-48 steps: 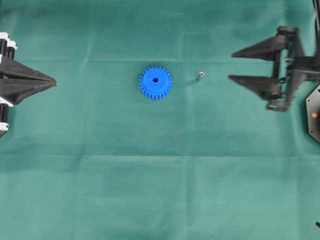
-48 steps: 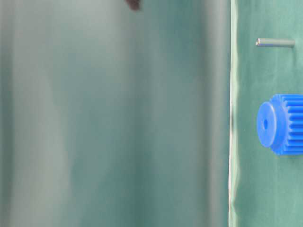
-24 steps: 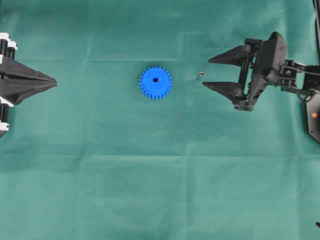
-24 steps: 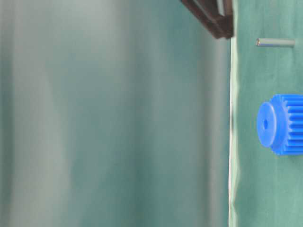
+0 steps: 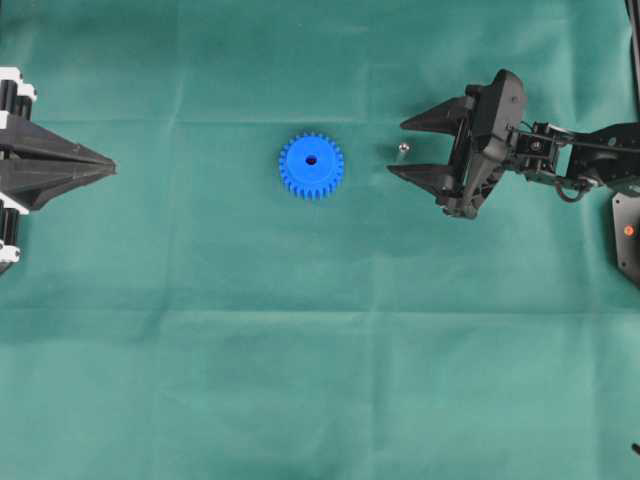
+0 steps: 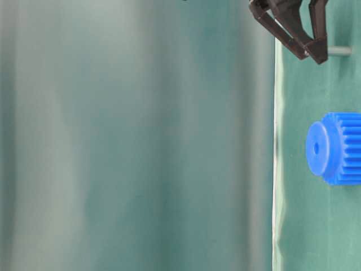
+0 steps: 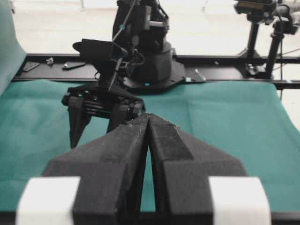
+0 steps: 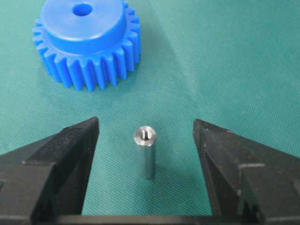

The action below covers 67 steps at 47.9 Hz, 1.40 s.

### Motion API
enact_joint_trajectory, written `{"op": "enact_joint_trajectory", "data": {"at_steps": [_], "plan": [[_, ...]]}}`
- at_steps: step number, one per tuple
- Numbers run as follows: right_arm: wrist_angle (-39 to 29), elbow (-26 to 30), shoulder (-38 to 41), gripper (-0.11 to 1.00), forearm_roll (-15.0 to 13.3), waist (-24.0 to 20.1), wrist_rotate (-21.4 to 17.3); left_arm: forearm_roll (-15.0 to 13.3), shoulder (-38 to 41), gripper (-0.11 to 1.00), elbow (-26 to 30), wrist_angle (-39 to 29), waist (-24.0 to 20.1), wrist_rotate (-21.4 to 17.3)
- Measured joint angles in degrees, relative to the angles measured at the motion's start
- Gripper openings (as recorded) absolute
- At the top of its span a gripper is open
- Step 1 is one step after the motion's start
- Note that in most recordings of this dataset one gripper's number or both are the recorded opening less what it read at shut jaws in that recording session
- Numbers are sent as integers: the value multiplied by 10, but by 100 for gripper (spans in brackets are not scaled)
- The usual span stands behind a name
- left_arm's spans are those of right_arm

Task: Insert the shaft placed at a random location into the center hole of the medium gear at another random location.
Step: 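Move the open right gripper left toward the silver shaft, then close the right gripper on the silver shaft and lift it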

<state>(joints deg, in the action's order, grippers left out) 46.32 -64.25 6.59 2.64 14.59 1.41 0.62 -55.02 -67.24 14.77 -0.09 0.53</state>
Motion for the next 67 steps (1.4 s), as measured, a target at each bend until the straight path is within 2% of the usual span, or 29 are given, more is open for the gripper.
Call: {"op": "enact_joint_trajectory", "data": {"at_steps": [6, 10, 13, 18, 21, 45, 67], "plan": [[0, 0, 1, 75, 0, 0, 0, 0, 0, 0, 0, 0, 0, 1], [0, 1, 1, 67, 0, 0, 0, 0, 0, 0, 0, 0, 0, 1], [0, 0, 1, 54, 0, 0, 0, 0, 0, 0, 0, 0, 0, 1], [0, 1, 1, 25, -1, 0, 0, 0, 0, 0, 0, 1, 0, 1], [0, 0, 1, 13, -3, 0, 0, 0, 0, 0, 1, 0, 0, 1], [-10, 4, -9, 13, -4, 0, 0, 0, 0, 0, 0, 0, 0, 1], [-183, 37, -163, 13, -11, -6, 3, 0, 0, 0, 0, 0, 0, 1]]}}
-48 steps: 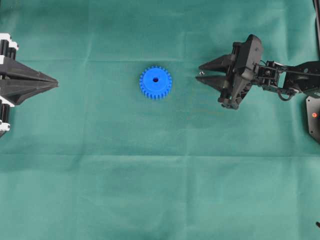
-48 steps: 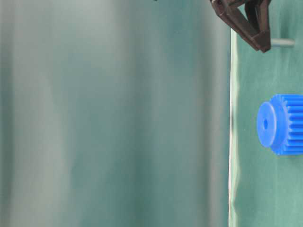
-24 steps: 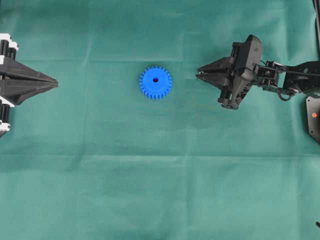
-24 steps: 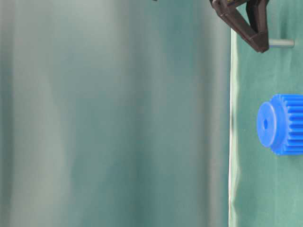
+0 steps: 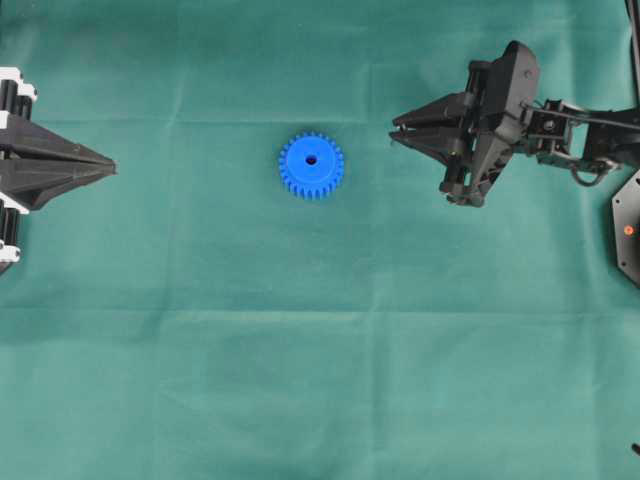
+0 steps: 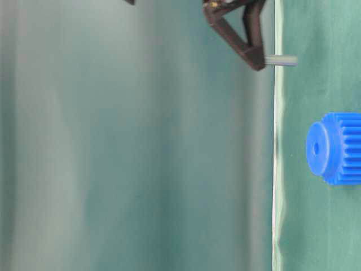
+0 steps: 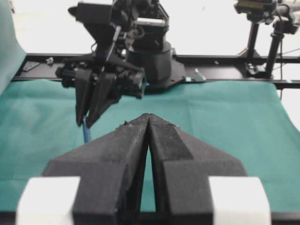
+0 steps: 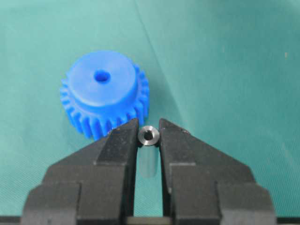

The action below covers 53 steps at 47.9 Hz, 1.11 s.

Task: Insert the shaft placed at a random location into the center hole of the medium gear at another random location.
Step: 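Close the right gripper on the silver shaft and lift it, then carry the shaft left over the blue gear's center hole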

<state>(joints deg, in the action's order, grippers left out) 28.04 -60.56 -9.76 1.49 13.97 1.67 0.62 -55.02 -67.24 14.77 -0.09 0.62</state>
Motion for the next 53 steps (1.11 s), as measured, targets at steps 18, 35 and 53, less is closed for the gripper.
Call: {"op": "enact_joint_trajectory", "data": {"at_steps": [18, 35, 53], "plan": [[-25, 4, -26, 13, -1, -5, 0, 0, 0, 0, 0, 0, 0, 0], [-25, 20, -15, 13, -1, -18, 0, 0, 1, 0, 0, 0, 0, 0], [-39, 114, 68, 13, -2, -46, 0, 0, 1, 0, 0, 0, 0, -1]]}}
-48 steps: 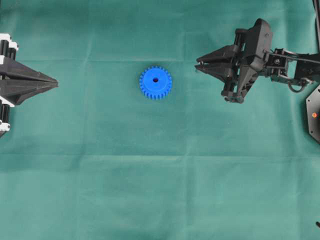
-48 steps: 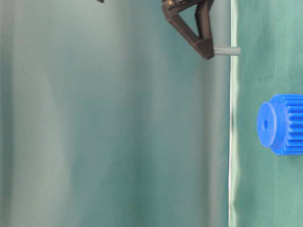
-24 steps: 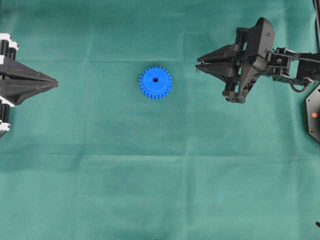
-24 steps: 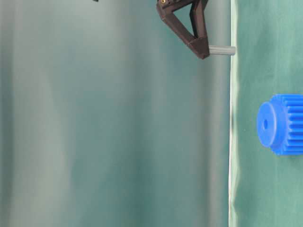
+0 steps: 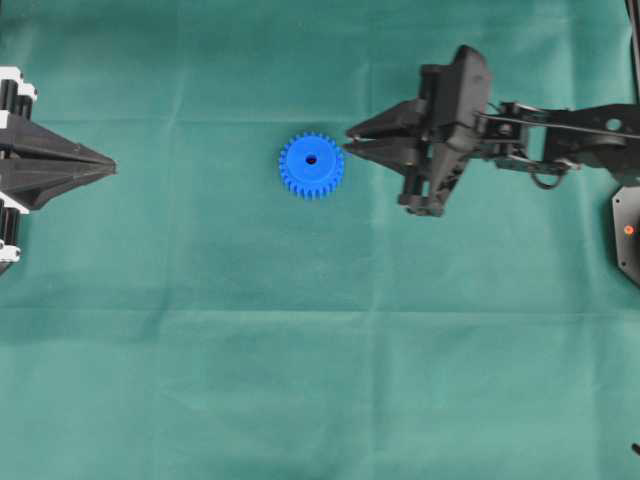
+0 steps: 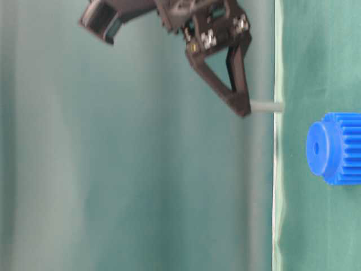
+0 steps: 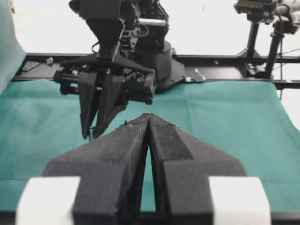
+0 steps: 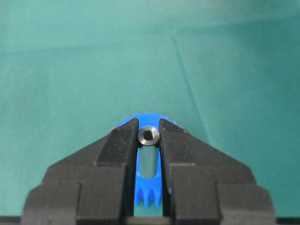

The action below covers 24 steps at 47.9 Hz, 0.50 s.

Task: Insert the shaft placed at a random location into the center hole of the medium gear at another random location.
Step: 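Carry the shaft left over the blue gear's center hole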

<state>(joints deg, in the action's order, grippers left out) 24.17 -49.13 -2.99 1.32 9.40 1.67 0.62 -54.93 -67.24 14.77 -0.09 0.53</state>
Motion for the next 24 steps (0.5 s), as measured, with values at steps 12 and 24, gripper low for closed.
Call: {"op": "enact_joint_trajectory", "data": {"at_steps": [12, 24], "plan": [[-8, 51, 43, 13, 0, -4, 1, 0, 0, 0, 0, 0, 0, 1], [-9, 69, 62, 13, 0, -4, 1, 0, 0, 0, 0, 0, 0, 1]]}}
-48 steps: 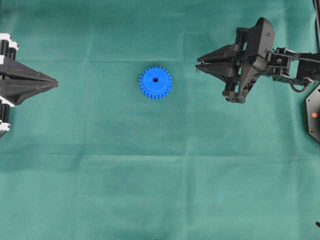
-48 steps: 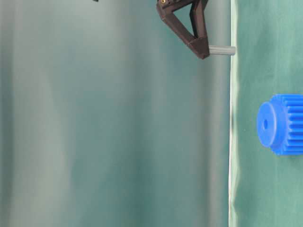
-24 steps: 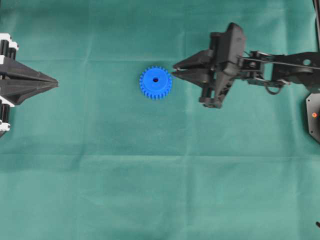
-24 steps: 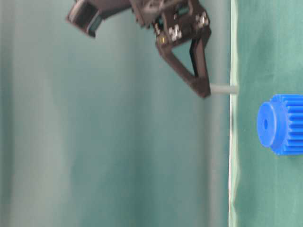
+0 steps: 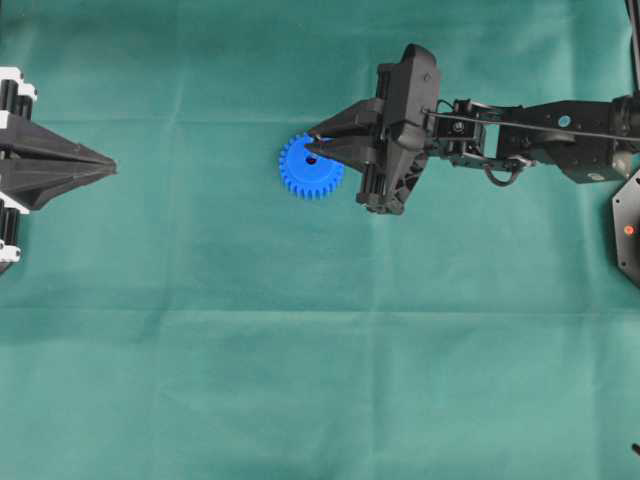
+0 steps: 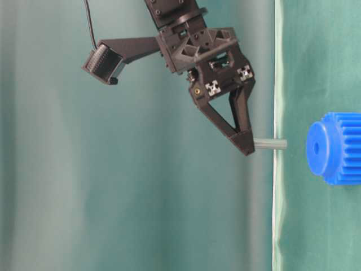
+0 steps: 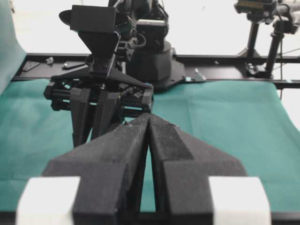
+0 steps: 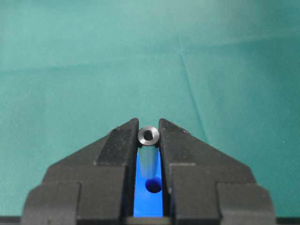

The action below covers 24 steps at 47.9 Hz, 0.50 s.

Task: Insert the shaft placed at a random location into the center hole of the medium gear at another random location.
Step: 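Carry the shaft left over the blue gear's center hole, then lower the shaft into the gear's center hole with the right gripper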

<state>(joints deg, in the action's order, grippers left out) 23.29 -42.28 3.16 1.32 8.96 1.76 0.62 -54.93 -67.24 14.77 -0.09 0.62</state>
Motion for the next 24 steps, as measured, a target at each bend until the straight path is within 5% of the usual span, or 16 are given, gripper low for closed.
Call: {"op": "enact_joint_trajectory", "data": {"at_steps": [24], "plan": [[2, 5, 23, 13, 0, 0, -1, 0, 0, 0, 0, 0, 0, 0]]}}
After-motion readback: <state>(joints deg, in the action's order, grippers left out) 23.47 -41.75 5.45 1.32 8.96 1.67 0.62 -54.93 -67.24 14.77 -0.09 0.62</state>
